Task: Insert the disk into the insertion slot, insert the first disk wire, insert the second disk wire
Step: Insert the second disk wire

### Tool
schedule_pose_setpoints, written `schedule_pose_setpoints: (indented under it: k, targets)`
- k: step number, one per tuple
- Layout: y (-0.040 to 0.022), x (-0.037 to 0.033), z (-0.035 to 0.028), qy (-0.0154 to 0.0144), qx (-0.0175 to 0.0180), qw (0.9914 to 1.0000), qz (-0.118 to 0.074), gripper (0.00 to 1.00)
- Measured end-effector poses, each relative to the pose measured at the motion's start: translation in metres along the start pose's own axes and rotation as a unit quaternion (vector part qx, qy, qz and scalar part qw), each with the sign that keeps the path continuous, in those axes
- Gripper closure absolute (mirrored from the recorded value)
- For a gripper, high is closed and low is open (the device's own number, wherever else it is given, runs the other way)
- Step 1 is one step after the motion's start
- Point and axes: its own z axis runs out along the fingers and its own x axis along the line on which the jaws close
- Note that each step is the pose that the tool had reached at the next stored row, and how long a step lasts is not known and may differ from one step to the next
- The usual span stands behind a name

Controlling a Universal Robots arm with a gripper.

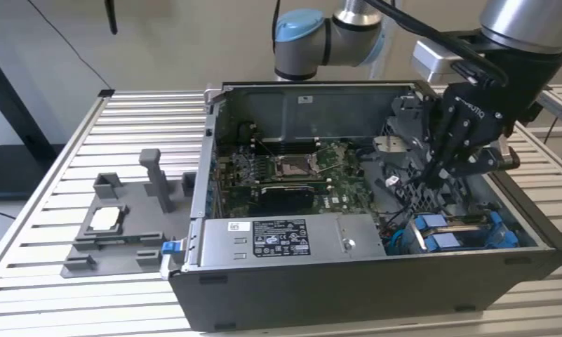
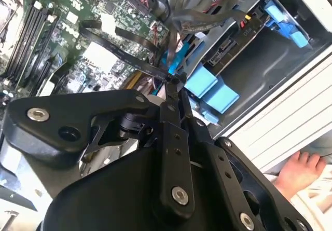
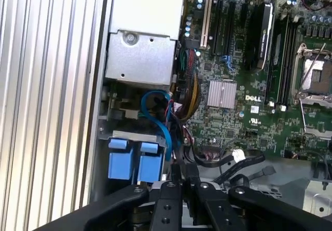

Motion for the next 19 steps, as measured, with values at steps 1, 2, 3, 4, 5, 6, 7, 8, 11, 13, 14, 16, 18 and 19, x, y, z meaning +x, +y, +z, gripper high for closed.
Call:
schedule_pose_setpoints:
  k: [1,2,3,4,5,6,7,8,11,13,14,16,18,19]
  targets:
    - [-0.0016,0.0009,0.0002,0.0000,-0.0002,1.00000,0.000,0.84]
    - [-0.0033,0.0018,0.0003,0.0000,-0.0005,1.00000,0.000,0.84]
    - [-0.0050,0.0027,0.0005,0.0000,-0.0008,1.00000,0.000,0.84]
    - [-0.0069,0.0036,0.0007,0.0000,-0.0011,1.00000,0.000,0.84]
    - [-0.0086,0.0047,0.0008,-0.0001,-0.0015,1.00000,0.000,0.84]
    - [-0.0103,0.0059,0.0010,-0.0001,-0.0019,1.00000,0.000,0.84]
    - [-0.0117,0.0071,0.0011,-0.0001,-0.0023,1.00000,0.000,0.84]
    - [-0.0129,0.0083,0.0013,-0.0002,-0.0027,1.00000,0.000,0.84]
    - [-0.0156,0.0110,0.0019,-0.0003,-0.0032,0.99999,0.000,0.84]
    - [-0.0169,0.0121,0.0021,-0.0003,-0.0033,0.99999,0.000,0.84]
    - [-0.0174,0.0127,0.0024,-0.0003,-0.0033,0.99999,0.000,0.84]
    - [-0.0185,0.0144,0.0028,-0.0003,-0.0035,0.99999,0.000,0.84]
    - [-0.0189,0.0164,0.0037,-0.0003,-0.0036,0.99999,0.000,0.84]
    - [-0.0191,0.0172,0.0042,-0.0003,-0.0037,0.99999,0.001,0.84]
